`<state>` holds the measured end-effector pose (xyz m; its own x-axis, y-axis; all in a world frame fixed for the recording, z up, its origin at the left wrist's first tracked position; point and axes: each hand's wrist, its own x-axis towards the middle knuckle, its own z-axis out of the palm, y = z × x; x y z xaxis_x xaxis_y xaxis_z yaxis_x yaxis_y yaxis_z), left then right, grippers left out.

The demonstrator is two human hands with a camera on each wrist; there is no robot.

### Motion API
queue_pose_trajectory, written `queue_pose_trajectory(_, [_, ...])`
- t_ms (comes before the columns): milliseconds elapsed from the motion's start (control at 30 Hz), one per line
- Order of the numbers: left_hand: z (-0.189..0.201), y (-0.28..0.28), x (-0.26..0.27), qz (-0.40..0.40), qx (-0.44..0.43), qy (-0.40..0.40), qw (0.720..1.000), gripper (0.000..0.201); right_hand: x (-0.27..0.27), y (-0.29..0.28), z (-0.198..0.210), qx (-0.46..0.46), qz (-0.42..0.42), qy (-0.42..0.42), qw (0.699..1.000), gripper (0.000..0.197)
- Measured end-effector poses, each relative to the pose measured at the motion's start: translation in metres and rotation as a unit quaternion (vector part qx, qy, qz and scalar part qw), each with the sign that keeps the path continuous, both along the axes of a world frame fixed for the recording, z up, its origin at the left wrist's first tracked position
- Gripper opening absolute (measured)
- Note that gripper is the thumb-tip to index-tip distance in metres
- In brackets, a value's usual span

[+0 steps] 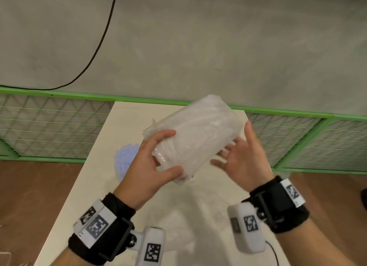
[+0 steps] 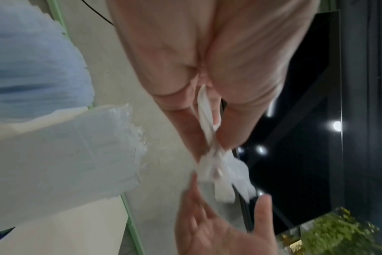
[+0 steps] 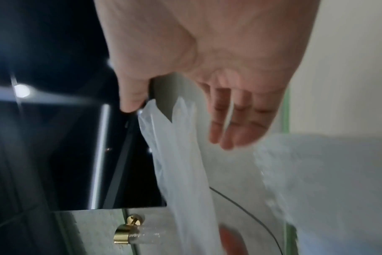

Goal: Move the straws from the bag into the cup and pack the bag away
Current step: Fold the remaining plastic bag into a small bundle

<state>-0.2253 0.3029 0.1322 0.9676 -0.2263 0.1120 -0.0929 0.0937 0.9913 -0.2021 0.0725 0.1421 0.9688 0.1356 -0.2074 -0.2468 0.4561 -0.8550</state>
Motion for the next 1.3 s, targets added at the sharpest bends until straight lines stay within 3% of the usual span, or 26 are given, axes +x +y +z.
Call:
queue_pose_trajectory(67, [-0.002,-0.010,-0.004,0.042,0.044,-0.042,0.997,0.071,-0.013,0.017,-0.009,0.016,0.047,0.006,0.999,0.092])
queue_pose_trajectory(133, [-0.007,-0.019,-0.008,0.051,0.060,-0.062,0.995,0.076,-0.018,0.026,-0.012,-0.026,0.038,-0.025,0.999,0.061])
queue_pose_trajectory(167, [-0.009,-0.021,-0.011,0.045,0.028,-0.057,0.997,0.079,-0.018,0.026,-0.010,-0.040,0.026,-0.036,0.998,0.046])
queue_pose_trajectory(233, [-0.005,-0.014,-0.014,0.047,-0.043,-0.026,0.998,0.076,-0.016,0.016,-0.008,-0.051,0.020,-0.042,0.998,0.032])
queue_pose_trajectory(300, [0.006,-0.001,-0.012,0.030,-0.038,0.030,0.998,0.068,-0.015,0.004,-0.006,-0.089,0.059,-0.043,0.993,0.026])
queue_pose_trajectory(433, [0.017,0.013,0.001,-0.118,0.029,0.111,0.986,0.041,-0.016,-0.007,-0.005,-0.178,0.173,-0.027,0.968,0.036])
queue_pose_trajectory(533, [0.018,0.012,0.003,-0.104,0.010,0.115,0.988,0.032,-0.017,-0.008,0.002,-0.123,0.168,-0.033,0.978,0.036])
queue_pose_trajectory(633, [0.013,0.008,0.000,-0.073,-0.038,0.132,0.988,0.043,-0.018,-0.006,0.006,-0.079,0.140,-0.056,0.985,0.038])
queue_pose_trajectory(800, [0.016,0.006,-0.004,-0.078,-0.138,0.191,0.969,0.033,-0.020,-0.008,0.008,-0.065,0.161,-0.068,0.983,0.020])
queue_pose_trajectory(867, [0.016,0.005,-0.007,-0.093,-0.112,0.173,0.974,0.024,-0.023,-0.008,0.007,-0.092,0.192,-0.072,0.974,0.047])
queue_pose_trajectory(933, [0.011,0.002,-0.009,-0.110,-0.061,0.134,0.983,0.016,-0.025,-0.005,0.005,-0.154,0.156,-0.114,0.969,0.036])
queue_pose_trajectory(967, [0.008,0.002,-0.011,-0.118,-0.055,0.121,0.984,0.024,-0.025,-0.004,0.002,-0.169,0.134,-0.133,0.967,0.024])
queue_pose_trajectory(1000, [0.006,0.002,-0.012,-0.124,-0.063,0.114,0.984,0.034,-0.025,-0.003,0.001,-0.165,0.118,-0.142,0.969,0.024])
queue_pose_trajectory(1067, [0.004,0.001,-0.013,-0.113,-0.064,0.096,0.987,0.044,-0.026,-0.001,-0.001,-0.133,0.120,-0.119,0.977,0.047])
queue_pose_trajectory(1133, [0.004,-0.004,-0.014,-0.080,-0.025,0.064,0.994,0.046,-0.029,0.005,-0.003,-0.136,0.098,-0.078,0.983,0.053])
queue_pose_trajectory(1200, [0.004,-0.009,-0.014,-0.059,0.006,0.035,0.998,0.047,-0.033,0.016,-0.008,-0.196,0.059,-0.053,0.977,0.060])
queue_pose_trajectory(1300, [0.002,-0.008,-0.017,-0.092,0.038,0.031,0.995,0.045,-0.032,0.025,-0.015,-0.273,-0.022,-0.098,0.957,0.063])
